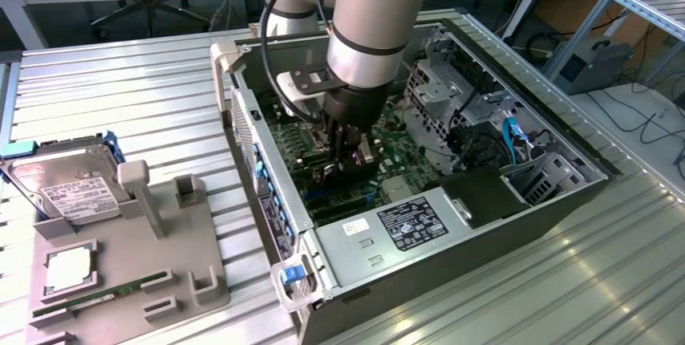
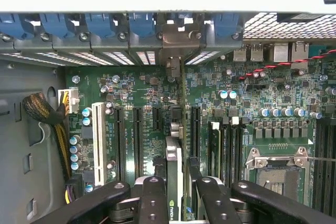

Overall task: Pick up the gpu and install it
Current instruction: 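Insert the gpu into the slot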

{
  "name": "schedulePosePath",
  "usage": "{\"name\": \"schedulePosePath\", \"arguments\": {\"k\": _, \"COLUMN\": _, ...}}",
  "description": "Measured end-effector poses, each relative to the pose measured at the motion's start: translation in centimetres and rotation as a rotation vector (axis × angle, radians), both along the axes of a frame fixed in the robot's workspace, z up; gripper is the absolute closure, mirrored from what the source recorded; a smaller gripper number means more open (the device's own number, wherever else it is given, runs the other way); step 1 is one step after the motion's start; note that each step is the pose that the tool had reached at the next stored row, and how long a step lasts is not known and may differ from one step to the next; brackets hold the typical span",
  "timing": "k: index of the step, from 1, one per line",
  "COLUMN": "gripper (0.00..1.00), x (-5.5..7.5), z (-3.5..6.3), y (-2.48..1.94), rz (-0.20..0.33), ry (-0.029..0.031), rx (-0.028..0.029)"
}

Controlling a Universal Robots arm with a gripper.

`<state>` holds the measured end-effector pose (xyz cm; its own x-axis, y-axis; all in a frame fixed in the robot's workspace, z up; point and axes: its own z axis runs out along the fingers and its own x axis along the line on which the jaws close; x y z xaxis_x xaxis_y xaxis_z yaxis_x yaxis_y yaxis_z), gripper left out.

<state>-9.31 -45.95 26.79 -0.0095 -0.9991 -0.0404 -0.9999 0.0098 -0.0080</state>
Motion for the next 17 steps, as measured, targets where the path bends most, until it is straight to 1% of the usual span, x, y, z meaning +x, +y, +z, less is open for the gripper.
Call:
{"name": "schedulePosePath", "arguments": {"k": 5, "gripper": 0.74, "x": 0.00, "z": -0.19, "y": -0.01, "rz": 0.000, "ry": 0.0006, "rx": -0.0011}}
{"name": "schedulePosePath", "arguments": {"k": 6, "gripper": 0.74, "x": 0.01, "z": -0.35, "y": 0.00, "rz": 0.000, "ry": -0.0003, "rx": 0.0000}}
{"name": "schedulePosePath", "arguments": {"k": 10, "gripper": 0.74, "x": -0.05, "z": -0.34, "y": 0.00, "rz": 0.000, "ry": -0.0001, "rx": -0.0001}}
{"name": "schedulePosePath", "arguments": {"k": 14, "gripper": 0.74, "x": -0.34, "z": -0.24, "y": 0.00, "rz": 0.000, "ry": -0.0074, "rx": -0.0001}}
{"name": "schedulePosePath", "arguments": {"k": 17, "gripper": 0.74, "x": -0.63, "z": -0.24, "y": -0.03, "rz": 0.000, "ry": -0.0157, "rx": -0.0001}}
